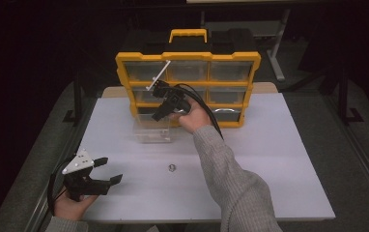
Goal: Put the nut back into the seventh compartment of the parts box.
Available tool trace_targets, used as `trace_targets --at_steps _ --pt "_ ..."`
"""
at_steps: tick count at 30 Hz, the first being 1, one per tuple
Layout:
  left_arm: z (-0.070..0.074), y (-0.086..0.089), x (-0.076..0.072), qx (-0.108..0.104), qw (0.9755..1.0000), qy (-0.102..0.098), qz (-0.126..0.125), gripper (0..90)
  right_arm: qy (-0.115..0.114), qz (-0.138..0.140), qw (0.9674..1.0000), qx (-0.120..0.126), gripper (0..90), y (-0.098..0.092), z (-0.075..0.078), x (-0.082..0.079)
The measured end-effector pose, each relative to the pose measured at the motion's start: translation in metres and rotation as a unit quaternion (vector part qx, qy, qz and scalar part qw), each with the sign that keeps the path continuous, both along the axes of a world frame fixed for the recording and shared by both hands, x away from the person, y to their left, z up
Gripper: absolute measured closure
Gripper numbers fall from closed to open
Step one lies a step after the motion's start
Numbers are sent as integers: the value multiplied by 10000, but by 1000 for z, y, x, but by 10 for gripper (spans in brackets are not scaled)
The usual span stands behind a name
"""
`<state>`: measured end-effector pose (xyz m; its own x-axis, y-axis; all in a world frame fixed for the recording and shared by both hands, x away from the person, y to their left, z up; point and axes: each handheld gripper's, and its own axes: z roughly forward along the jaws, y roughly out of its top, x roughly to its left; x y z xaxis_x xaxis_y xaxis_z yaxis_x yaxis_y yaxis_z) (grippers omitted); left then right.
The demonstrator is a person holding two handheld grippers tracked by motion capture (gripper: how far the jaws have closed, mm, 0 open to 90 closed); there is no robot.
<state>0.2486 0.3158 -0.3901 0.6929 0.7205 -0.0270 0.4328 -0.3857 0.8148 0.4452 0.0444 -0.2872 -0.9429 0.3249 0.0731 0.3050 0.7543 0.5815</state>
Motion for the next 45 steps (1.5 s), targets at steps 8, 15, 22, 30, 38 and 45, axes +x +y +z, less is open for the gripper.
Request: trace_targets --at_steps 8,15,22,30,38,45 --pt "0 -3 0 69 10000 39 -42 170 151 0 9998 -152 692 21 -17 10" --pt "-1 -1 1 67 10000 45 -36 170 340 -46 9992 -227 691 30 -36 18" --pt "-1 0 1 48 10000 42 -36 170 415 -145 9985 -330 691 32 -50 24" --pt "-1 0 1 62 10000 34 -38 168 403 -270 9986 -207 653 26 -55 25" --pt "-1 0 1 74 10000 40 -36 167 306 -195 9993 -96 629 10 -36 14" --pt "-1 -2 0 64 10000 54 -18 167 161 -203 9996 119 598 -14 -22 -1"
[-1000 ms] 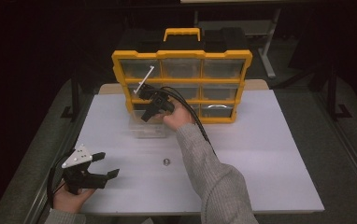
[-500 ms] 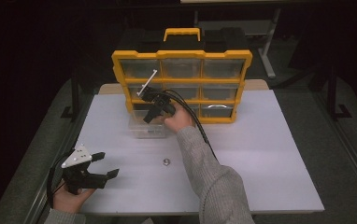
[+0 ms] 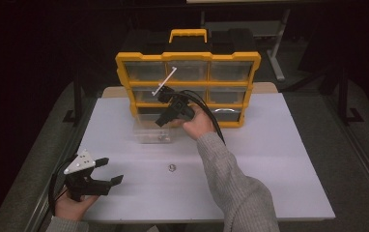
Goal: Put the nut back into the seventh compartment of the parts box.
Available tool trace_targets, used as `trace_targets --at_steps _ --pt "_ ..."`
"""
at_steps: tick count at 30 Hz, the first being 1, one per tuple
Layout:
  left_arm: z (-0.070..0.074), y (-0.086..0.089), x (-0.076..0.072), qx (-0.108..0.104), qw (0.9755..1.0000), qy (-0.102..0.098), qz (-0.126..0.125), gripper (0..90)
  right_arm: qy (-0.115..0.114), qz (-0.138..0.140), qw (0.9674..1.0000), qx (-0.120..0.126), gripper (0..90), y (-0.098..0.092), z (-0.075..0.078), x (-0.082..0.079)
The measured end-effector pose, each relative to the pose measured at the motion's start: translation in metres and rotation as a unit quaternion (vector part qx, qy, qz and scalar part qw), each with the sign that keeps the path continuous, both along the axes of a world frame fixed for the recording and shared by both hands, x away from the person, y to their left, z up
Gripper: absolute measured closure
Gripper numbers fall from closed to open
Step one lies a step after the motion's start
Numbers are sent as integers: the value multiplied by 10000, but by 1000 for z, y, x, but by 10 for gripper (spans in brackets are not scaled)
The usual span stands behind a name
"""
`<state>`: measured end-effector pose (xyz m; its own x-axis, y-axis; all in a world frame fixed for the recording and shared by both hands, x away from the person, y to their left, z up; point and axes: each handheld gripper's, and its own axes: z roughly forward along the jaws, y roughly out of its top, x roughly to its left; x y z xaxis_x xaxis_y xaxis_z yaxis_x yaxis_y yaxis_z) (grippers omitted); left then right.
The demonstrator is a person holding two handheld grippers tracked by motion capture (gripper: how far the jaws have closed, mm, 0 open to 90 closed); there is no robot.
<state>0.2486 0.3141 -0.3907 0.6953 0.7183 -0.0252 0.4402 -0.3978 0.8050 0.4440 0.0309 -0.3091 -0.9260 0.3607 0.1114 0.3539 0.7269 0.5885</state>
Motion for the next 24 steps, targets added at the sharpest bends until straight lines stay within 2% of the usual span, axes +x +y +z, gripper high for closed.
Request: trace_targets --at_steps 3,11,24 --pt "-1 0 1 -7 10000 -33 -9 166 4 -59 9999 114 592 -11 3 -8" --pt "-1 0 1 -5 10000 -18 3 166 -15 -58 9998 189 579 -33 1 -25" --pt "-1 0 1 -7 10000 -17 25 165 87 -67 9997 211 512 -53 -27 -48"
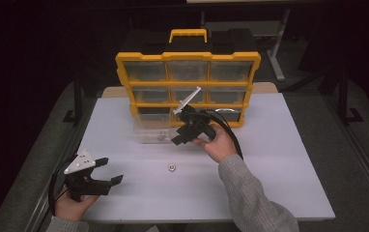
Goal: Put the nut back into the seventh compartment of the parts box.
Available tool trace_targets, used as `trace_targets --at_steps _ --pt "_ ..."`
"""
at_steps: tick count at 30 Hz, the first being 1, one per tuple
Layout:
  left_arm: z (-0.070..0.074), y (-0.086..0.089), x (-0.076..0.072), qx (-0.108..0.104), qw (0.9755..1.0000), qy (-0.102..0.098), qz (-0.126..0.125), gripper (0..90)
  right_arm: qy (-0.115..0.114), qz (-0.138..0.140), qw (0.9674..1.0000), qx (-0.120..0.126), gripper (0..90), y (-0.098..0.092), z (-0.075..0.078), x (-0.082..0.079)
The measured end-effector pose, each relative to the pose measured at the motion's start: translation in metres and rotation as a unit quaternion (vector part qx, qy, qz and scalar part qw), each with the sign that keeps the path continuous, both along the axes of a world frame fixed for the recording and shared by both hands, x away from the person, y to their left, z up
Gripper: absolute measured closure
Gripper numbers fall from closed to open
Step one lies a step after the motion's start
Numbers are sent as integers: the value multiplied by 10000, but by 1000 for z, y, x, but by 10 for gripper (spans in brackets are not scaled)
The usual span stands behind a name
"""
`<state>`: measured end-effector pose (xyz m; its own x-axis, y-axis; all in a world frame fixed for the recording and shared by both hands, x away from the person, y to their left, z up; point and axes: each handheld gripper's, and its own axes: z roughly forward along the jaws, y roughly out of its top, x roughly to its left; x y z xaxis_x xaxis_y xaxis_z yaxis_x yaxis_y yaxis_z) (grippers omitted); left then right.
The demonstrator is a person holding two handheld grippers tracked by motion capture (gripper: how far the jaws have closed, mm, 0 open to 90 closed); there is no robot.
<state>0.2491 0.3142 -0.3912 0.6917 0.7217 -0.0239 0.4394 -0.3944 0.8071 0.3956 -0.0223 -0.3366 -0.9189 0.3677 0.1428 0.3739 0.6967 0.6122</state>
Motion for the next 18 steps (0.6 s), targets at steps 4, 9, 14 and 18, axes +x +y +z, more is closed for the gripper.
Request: trace_targets --at_steps 4,9,14,18 --pt "-1 0 0 16 10000 -5 -11 164 19 -1 10000 -54 511 -1 -11 -6" --pt "-1 0 0 37 10000 9 -16 164 99 9 9999 -103 509 0 -22 -12" --pt "-1 0 0 26 10000 9 -15 164 130 71 9998 -104 503 2 -30 -16" --pt "-1 0 1 26 10000 2 -18 164 143 117 9998 -120 503 5 -38 -20"
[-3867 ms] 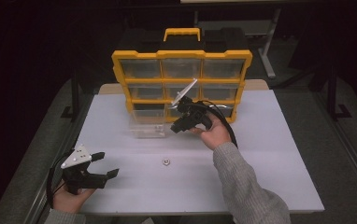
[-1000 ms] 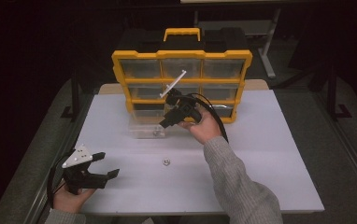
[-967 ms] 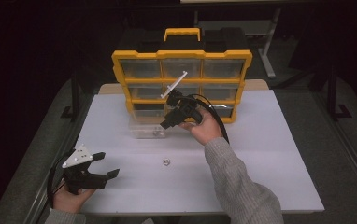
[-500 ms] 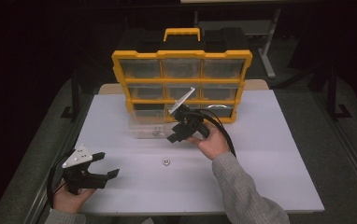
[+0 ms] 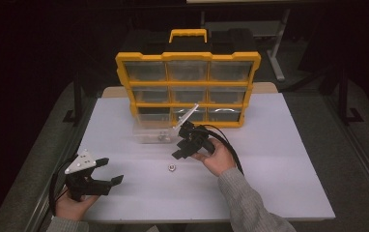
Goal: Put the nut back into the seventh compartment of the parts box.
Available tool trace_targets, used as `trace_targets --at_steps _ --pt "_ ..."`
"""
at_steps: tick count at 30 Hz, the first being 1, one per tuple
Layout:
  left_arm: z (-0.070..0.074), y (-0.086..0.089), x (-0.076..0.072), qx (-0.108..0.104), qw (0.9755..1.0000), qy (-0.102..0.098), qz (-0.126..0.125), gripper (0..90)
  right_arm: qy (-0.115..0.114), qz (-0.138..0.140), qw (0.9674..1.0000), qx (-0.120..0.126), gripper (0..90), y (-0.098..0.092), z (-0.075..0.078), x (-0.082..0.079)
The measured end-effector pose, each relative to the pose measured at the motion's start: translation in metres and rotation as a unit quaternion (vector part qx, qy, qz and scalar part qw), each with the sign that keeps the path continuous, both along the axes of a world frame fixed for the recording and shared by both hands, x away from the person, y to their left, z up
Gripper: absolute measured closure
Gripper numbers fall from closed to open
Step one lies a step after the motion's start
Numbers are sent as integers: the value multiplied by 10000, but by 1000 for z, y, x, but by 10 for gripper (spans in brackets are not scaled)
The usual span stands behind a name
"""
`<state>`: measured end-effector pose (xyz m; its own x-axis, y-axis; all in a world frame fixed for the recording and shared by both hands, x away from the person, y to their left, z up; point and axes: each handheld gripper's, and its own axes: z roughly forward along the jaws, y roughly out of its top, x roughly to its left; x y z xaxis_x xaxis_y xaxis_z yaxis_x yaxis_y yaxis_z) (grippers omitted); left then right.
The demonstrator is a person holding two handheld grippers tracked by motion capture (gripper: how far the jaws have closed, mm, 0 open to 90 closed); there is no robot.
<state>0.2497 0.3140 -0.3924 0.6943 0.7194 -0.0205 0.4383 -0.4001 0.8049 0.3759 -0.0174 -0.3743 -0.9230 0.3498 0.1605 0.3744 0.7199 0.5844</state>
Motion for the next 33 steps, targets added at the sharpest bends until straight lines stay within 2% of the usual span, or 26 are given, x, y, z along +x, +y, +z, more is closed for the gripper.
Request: trace_targets --at_steps 16,21,26,33 --pt "0 1 0 50 10000 7 -13 162 115 131 9996 -208 508 17 -33 -12" --pt "0 0 0 45 10000 7 -11 162 64 168 9994 -294 524 22 -43 -14" --pt "0 0 0 12 10000 4 1 162 104 165 9992 -344 543 26 -49 -16" --pt "0 0 0 39 10000 3 -11 162 23 233 9988 -434 584 31 -54 -18"
